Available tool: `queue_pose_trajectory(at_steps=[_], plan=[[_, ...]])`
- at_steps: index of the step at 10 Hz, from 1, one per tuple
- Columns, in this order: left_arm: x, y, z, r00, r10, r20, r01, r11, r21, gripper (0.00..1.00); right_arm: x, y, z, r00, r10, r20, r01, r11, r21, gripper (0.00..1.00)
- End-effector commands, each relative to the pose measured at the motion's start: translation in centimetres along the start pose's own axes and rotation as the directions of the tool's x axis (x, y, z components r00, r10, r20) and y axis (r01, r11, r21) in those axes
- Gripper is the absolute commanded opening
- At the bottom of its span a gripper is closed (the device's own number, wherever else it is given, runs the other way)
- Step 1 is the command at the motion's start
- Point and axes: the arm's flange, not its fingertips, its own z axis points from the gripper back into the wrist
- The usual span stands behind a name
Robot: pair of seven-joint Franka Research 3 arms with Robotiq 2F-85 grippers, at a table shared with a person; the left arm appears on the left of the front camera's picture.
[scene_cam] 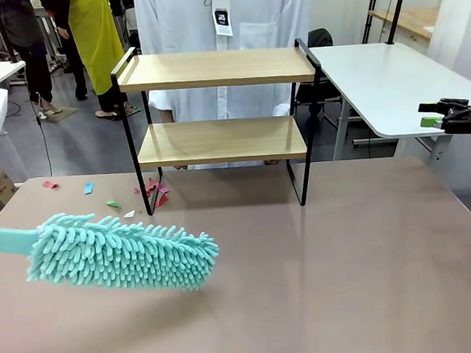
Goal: Clean the shelf.
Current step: Clean the specific section of the Shelf indicated by the human with the Duster, then hand the Duster back to the human.
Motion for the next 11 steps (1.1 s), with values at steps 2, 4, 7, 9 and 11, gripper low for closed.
queue_pose_trajectory(at_steps=[2,4,7,9,11], plan=[[-0.40,-0.47,-0.56,1.000,0.024,0.020,-0.024,1.000,0.008,0.13,0.25,0.09,-0.25,1.000,0.004,-0.001,-0.004,1.000,0.002,1.00],[-0.40,-0.47,-0.56,1.000,0.024,0.020,-0.024,1.000,0.008,0.13,0.25,0.09,-0.25,1.000,0.004,-0.001,-0.004,1.000,0.002,1.00],[-0.40,-0.47,-0.56,1.000,0.024,0.020,-0.024,1.000,0.008,0.13,0.25,0.09,-0.25,1.000,0.004,-0.001,-0.004,1.000,0.002,1.00],[-0.40,-0.47,-0.56,1.000,0.024,0.020,-0.024,1.000,0.008,0.13,0.25,0.09,-0.25,1.000,0.004,-0.001,-0.004,1.000,0.002,1.00],[-0.40,-0.47,-0.56,1.000,0.024,0.020,-0.024,1.000,0.008,0.13,0.00,0.00,0.00,1.000,0.000,0.000,0.000,1.000,0.000,1.00]])
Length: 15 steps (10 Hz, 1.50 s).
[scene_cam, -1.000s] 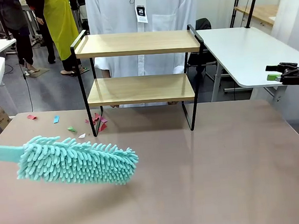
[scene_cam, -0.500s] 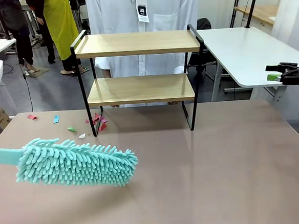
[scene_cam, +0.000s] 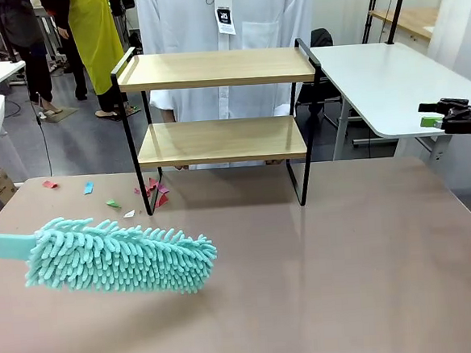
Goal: Clean the shelf.
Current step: Hand the Duster back to the human.
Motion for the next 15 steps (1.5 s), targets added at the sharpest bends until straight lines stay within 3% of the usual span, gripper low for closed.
queue_pose_trajectory(at_steps=[1,4,7,9,12,14,15], plan=[[0.0,0.0,0.0,1.000,0.000,0.000,0.000,1.000,0.000,0.13,2.4,1.0,0.2,0.998,0.054,-0.022,-0.052,0.994,0.092,1.00],[0.4,0.6,-1.5,0.992,-0.067,0.108,0.067,0.998,0.004,0.13,9.6,6.4,-1.9,0.988,0.078,-0.133,-0.045,0.970,0.238,1.00],[0.7,1.1,-2.8,0.956,-0.146,0.252,0.141,0.989,0.037,0.13,13.0,12.2,-6.0,0.984,0.021,-0.177,0.049,0.922,0.383,1.00],[0.7,2.0,-4.2,0.922,-0.208,0.326,0.202,0.978,0.052,0.13,13.0,16.4,-9.7,0.984,0.030,-0.173,0.035,0.933,0.358,1.00],[2.7,3.2,-6.8,0.871,-0.230,0.434,0.203,0.973,0.108,0.13,9.7,21.7,-14.1,0.988,0.039,-0.147,0.022,0.921,0.390,1.00],[5.0,4.5,-8.3,0.838,-0.293,0.460,0.270,0.956,0.116,0.13,7.6,21.7,-15.0,0.981,0.073,-0.181,-0.001,0.928,0.373,1.00],[5.4,4.6,-8.1,0.845,-0.293,0.447,0.275,0.956,0.105,0.13,7.0,19.8,-14.0,0.969,0.186,-0.159,-0.123,0.931,0.343,1.00]])
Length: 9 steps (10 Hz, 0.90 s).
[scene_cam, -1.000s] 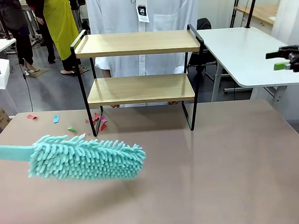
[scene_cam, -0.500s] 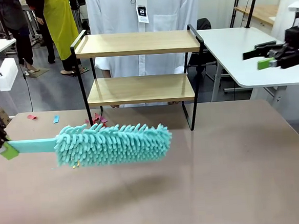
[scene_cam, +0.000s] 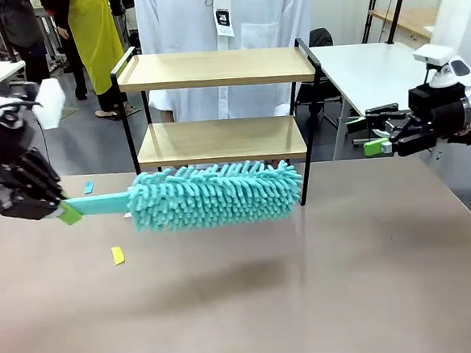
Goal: Clean the shelf.
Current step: Hand the Duster back to the human.
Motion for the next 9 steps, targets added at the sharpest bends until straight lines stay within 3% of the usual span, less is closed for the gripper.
queue_pose_trajectory(at_steps=[1,3,9], plan=[[-0.6,-0.6,1.3,1.000,0.020,-0.005,-0.020,1.000,0.015,0.13,0.8,0.5,-0.3,0.998,-0.053,0.017,0.052,0.998,0.032,1.00],[-0.6,-0.6,1.3,1.000,0.020,-0.005,-0.020,1.000,0.015,0.13,0.8,0.5,-0.3,0.998,-0.053,0.017,0.052,0.998,0.032,1.00],[1.6,3.5,-6.5,0.993,-0.082,0.080,0.084,0.996,-0.023,0.13,-3.7,0.1,-2.1,0.997,-0.004,0.073,0.007,0.999,-0.041,1.00]])
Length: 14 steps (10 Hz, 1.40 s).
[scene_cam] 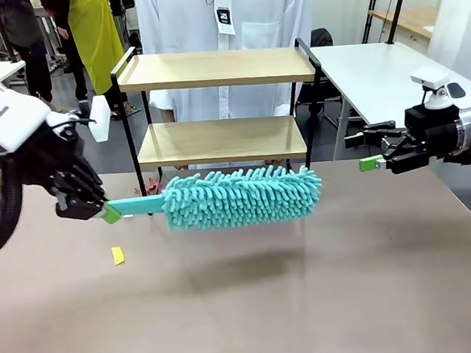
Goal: Clean the shelf.
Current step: Hand the Duster back to the human.
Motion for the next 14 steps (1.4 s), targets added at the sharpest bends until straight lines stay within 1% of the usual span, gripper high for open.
queue_pose_trajectory(at_steps=[1,2,3,4,6,9,14], plan=[[-0.7,1.2,-2.1,0.996,-0.046,0.080,0.049,0.998,-0.041,0.13,-0.9,-0.3,-1.5,0.999,0.027,0.046,-0.026,1.000,-0.017,1.00],[-0.6,1.7,-2.8,0.994,-0.036,0.101,0.040,0.999,-0.033,0.13,-1.2,-0.6,-1.7,0.998,0.029,0.050,-0.028,1.000,-0.015,1.00],[-0.3,1.8,-3.1,0.993,-0.059,0.098,0.064,0.997,-0.042,0.13,-1.7,-0.8,-1.8,0.998,0.021,0.058,-0.020,1.000,-0.017,1.00],[-0.2,1.1,-2.1,0.999,-0.022,0.035,0.023,0.999,-0.023,0.13,-2.3,-0.9,-2.1,0.998,0.012,0.063,-0.011,1.000,-0.010,1.00],[-0.2,1.1,-2.1,0.999,-0.022,0.035,0.023,0.999,-0.023,0.13,-3.1,-0.5,-2.9,0.997,-0.002,0.074,0.000,1.000,0.027,1.00],[-0.2,1.1,-2.1,0.999,-0.022,0.035,0.023,0.999,-0.023,0.13,-5.0,0.5,-3.7,0.997,-0.025,0.072,0.021,0.999,0.048,1.00],[-0.2,1.1,-2.1,0.999,-0.022,0.035,0.023,0.999,-0.023,0.13,-8.2,0.1,-6.8,0.994,-0.032,0.103,0.025,0.997,0.069,1.00]])
